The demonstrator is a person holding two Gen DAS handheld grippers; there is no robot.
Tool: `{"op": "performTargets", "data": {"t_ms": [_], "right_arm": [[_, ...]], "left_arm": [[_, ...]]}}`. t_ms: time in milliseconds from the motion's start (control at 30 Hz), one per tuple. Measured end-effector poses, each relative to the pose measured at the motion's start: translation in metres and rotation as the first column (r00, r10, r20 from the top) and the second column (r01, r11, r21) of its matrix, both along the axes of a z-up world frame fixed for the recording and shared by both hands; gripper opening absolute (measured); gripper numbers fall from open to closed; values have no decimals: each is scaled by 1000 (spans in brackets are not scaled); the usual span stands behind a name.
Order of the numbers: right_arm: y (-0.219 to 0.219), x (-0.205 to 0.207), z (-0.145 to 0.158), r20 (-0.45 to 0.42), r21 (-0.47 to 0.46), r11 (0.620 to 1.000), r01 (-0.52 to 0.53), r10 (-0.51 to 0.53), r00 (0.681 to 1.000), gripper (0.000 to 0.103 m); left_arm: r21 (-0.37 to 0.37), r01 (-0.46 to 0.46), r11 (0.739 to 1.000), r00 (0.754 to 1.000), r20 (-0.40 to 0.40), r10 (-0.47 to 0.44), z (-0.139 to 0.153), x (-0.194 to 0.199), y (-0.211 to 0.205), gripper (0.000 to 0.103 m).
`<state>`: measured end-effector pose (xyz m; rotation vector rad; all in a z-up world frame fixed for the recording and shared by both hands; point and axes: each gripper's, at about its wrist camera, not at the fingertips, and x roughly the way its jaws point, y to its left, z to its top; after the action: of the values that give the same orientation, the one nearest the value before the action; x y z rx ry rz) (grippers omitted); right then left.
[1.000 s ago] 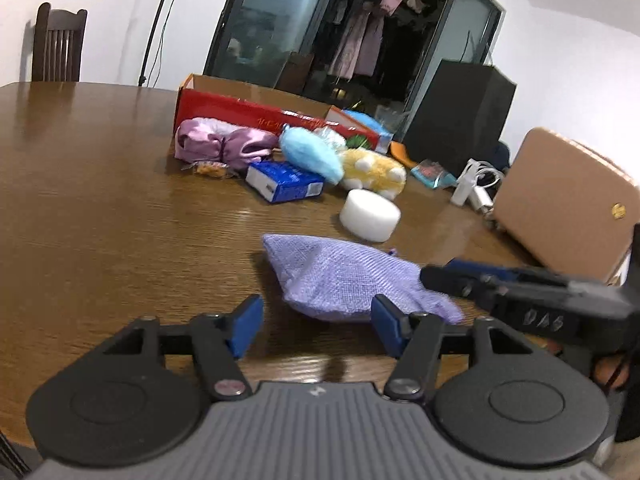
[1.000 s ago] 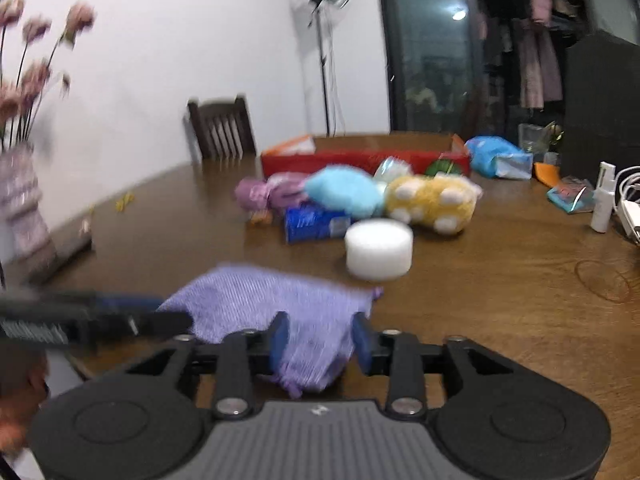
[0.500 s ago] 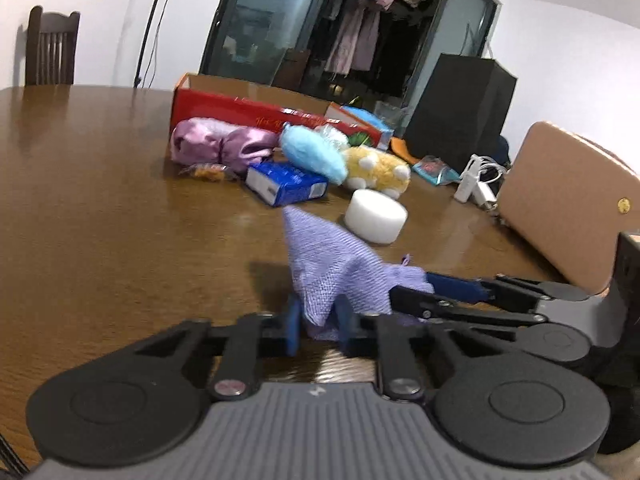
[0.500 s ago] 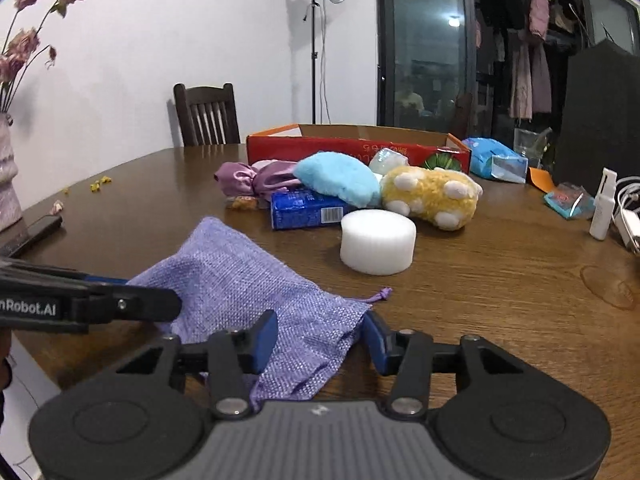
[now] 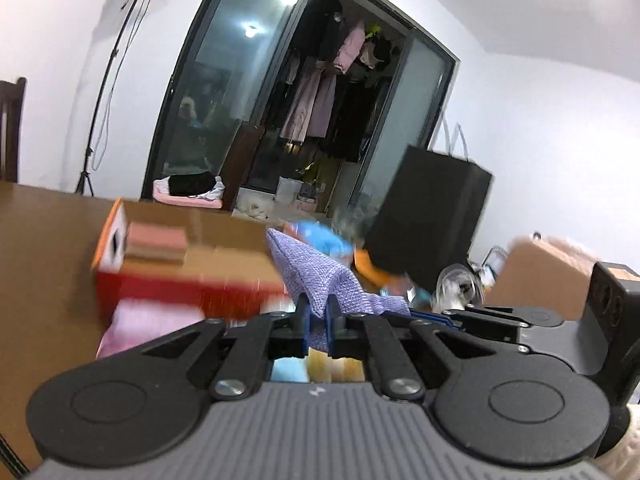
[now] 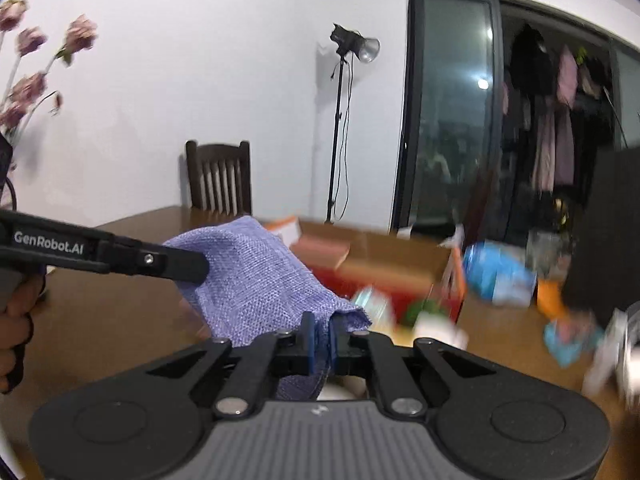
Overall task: Organize soft objects
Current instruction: 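Lift the lavender bag with the left tool and drop it into the box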
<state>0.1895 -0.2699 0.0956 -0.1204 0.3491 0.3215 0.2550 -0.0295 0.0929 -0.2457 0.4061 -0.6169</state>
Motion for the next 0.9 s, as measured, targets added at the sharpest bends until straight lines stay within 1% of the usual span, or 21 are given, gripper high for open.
{"op": "performTargets", "data": {"t_ms": [67, 133, 200, 267, 333, 400, 467, 533, 567, 600, 633, 667, 700, 733, 767, 833, 900], "right_arm": [[-7, 52, 16, -26, -27, 1000, -13, 13, 1000, 7], [-11, 109, 24, -68, -76, 997, -24, 18, 997, 7], [-13, 169, 24, -126, -123, 992, -28, 12, 992, 7], [-13, 227, 15, -180, -184, 983, -21, -13, 984, 7], [-10, 282, 1, -233, -247, 969, -20, -39, 972, 7], [-11, 319, -12, -269, -285, 958, -20, -59, 961, 7], [-8, 349, -24, -285, -323, 946, -16, -81, 955, 7], [-4, 368, -36, -299, -371, 928, -14, -106, 948, 8], [-2, 376, -41, -304, -392, 920, -14, -115, 946, 11], [0, 380, -45, -300, -406, 914, -9, -124, 946, 13], [1, 382, -48, -295, -416, 909, -2, -133, 946, 15], [2, 384, -51, -299, -417, 909, 0, -137, 944, 19], [2, 385, -52, -309, -412, 911, 1, -141, 941, 23], [-1, 382, -52, -312, -403, 915, 3, -140, 940, 34], [-3, 380, -49, -312, -389, 921, 5, -136, 940, 38], [-6, 373, -41, -301, -371, 929, 15, -136, 944, 38], [-12, 360, -24, -277, -356, 934, 32, -139, 951, 38]], "left_arm": [[-12, 0, 1000, 999, -35, 0, 10, 52, -13, 8], [-2, -44, 999, 995, -87, 44, 13, 106, -26, 8], [17, -73, 997, 979, -191, 75, 6, 163, -40, 8], [38, -73, 997, 964, -255, 81, -5, 211, -53, 8], [90, -76, 993, 945, -311, 100, -20, 254, -67, 8], [157, -79, 984, 931, -342, 129, -35, 285, -81, 8], [217, -92, 972, 913, -372, 169, -49, 310, -93, 10], [249, -79, 965, 893, -413, 180, -60, 327, -97, 15], [245, -61, 968, 884, -438, 166, -62, 332, -96, 18], [228, -55, 972, 880, -449, 155, -61, 335, -93, 30], [217, -53, 975, 888, -436, 145, -58, 334, -90, 44], [227, -50, 973, 902, -407, 141, -54, 331, -89, 48], [243, -51, 969, 913, -382, 144, -49, 326, -88, 48], [257, -52, 965, 919, -365, 147, -45, 324, -87, 48], [263, -50, 963, 922, -358, 146, -40, 322, -84, 48], [274, -60, 960, 926, -344, 157, -35, 316, -76, 48], [300, -79, 951, 934, -310, 175, -19, 304, -71, 48]]}}
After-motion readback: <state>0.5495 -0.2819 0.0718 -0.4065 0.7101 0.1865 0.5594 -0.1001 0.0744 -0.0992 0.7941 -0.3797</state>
